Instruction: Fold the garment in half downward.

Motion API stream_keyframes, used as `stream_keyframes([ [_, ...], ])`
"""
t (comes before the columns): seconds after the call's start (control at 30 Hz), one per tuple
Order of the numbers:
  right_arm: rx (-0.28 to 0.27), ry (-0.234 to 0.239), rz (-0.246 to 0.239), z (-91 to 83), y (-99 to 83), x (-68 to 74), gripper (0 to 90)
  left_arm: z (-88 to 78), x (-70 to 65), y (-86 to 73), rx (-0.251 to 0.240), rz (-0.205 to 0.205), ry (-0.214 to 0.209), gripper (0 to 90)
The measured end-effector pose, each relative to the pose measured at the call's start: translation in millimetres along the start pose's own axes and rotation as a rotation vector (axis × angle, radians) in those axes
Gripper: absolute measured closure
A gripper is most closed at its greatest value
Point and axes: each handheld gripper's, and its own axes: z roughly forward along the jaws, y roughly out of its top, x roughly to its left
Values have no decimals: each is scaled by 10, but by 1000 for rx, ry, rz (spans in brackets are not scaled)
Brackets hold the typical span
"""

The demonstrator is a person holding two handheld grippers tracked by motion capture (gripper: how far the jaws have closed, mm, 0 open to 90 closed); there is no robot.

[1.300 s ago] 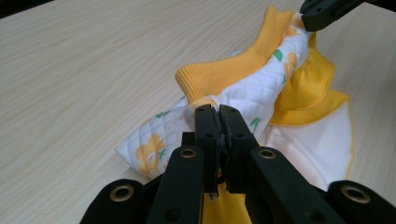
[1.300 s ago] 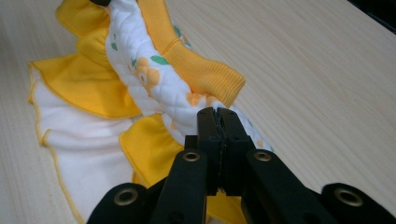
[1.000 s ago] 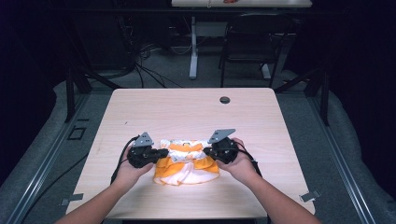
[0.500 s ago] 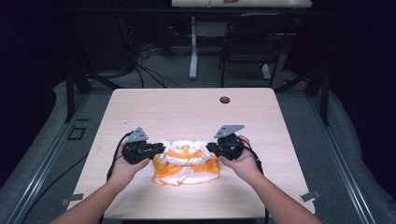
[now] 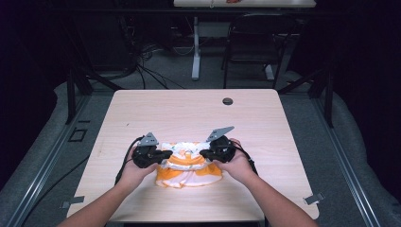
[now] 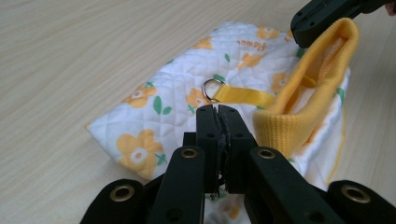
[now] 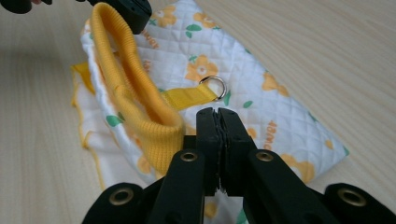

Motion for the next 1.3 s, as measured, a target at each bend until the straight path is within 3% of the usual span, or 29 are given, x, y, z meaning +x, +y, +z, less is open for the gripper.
stream_keyframes([
  [0.33,28,36,-36,-95,-98,150,877,-31,-173,-128,21,30,-43,877],
  [0.67,83,48,-34,-18,-301,271,869,26,-204,-286,52,22,-35,856],
  [0.87,107,40,-45,33,-406,311,865,38,-218,-352,50,3,-37,802],
  [1.07,113,34,-38,66,-489,332,860,42,-231,-432,28,-36,-72,657],
  [1.3,115,31,-37,63,-528,337,857,39,-257,-489,35,-24,-69,618],
])
